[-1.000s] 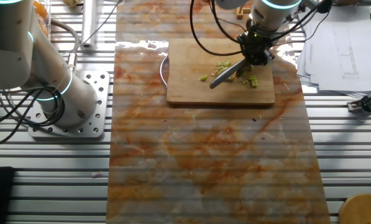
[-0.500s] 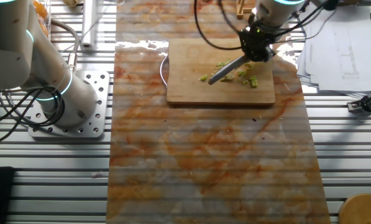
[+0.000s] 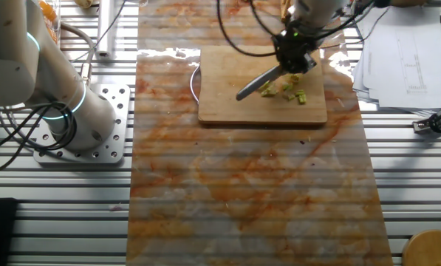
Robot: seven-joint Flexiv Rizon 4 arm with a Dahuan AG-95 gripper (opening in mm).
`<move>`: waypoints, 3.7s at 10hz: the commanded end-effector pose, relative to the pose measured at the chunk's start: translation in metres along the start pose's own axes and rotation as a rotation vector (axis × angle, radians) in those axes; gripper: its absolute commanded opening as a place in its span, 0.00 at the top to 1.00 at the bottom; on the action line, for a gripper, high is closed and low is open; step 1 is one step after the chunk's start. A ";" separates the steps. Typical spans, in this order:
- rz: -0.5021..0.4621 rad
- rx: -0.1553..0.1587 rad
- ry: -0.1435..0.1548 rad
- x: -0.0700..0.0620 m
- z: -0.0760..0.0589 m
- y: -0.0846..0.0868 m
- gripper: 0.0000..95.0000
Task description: Chop the scallions
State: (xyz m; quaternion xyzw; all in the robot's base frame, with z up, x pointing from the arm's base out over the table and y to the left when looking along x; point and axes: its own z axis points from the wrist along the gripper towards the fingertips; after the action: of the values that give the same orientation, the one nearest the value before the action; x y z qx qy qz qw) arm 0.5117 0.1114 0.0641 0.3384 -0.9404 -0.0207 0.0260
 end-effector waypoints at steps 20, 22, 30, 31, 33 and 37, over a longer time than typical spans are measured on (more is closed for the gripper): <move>0.009 -0.009 -0.057 0.003 0.013 0.008 1.00; 0.014 0.004 -0.070 -0.001 0.023 0.005 1.00; 0.048 -0.012 -0.057 -0.035 0.008 0.000 1.00; 0.044 -0.016 -0.054 -0.030 0.007 0.005 1.00; 0.046 -0.025 -0.041 -0.016 0.002 0.022 1.00; 0.046 -0.014 -0.050 -0.002 0.011 0.036 1.00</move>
State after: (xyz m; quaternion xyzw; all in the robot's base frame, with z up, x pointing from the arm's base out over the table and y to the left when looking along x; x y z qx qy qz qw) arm 0.4877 0.1392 0.0542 0.3155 -0.9484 -0.0318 0.0006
